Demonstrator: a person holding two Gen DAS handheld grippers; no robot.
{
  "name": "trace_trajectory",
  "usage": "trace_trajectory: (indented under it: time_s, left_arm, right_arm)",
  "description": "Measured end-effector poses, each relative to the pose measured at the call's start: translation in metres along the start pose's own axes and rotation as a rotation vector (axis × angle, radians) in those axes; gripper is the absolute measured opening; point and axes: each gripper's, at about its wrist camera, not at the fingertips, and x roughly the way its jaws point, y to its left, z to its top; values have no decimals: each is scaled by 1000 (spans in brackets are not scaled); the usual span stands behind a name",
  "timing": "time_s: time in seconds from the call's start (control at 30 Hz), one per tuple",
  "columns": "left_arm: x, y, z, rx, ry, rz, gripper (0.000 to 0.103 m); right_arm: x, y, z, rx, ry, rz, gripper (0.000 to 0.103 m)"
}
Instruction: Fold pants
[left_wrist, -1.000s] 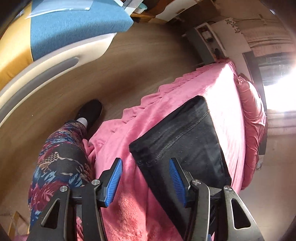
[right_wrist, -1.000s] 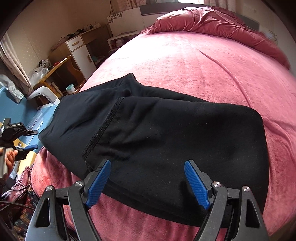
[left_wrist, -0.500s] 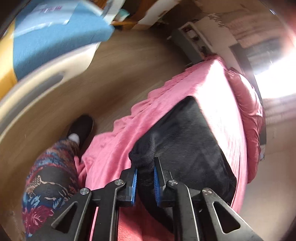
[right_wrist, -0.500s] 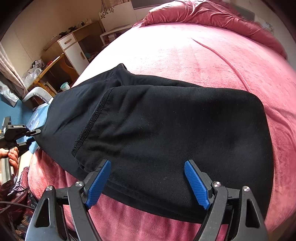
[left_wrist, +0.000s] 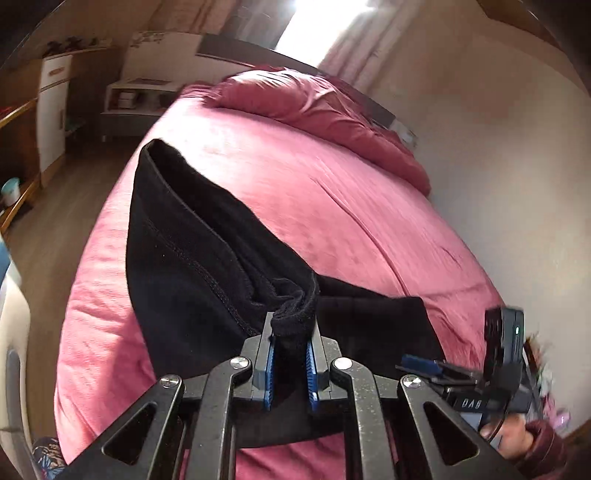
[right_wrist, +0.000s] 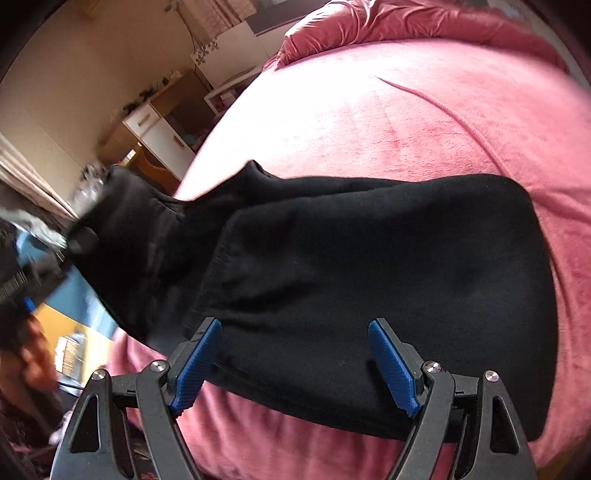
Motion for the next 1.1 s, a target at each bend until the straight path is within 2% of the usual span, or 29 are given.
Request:
trace_trajectory:
  time_s: [0.13,0.33,0.43,0.57,0.7,1.1]
  left_arm:
    - [21,-21,-11,62,68,-28,13]
    - [28,-33,-21,115,112,12,13]
    - [29,-35,-22,132,117,35,13]
    - [34,-44,-27,193,127,103,13]
    - [39,-56,-36,274,130,158,13]
    - [43,-57,-39,286,142,165,13]
  right_arm:
    - [-5,1,13,39,-2,133,83]
    - [9,11,23,78,32,248,84]
    - [16,17,22,78,51,258,84]
    - [24,20,18,88,76,258,85]
    - [23,4,15,119,91,262,86]
    - [36,-2,28,179,127,367,89]
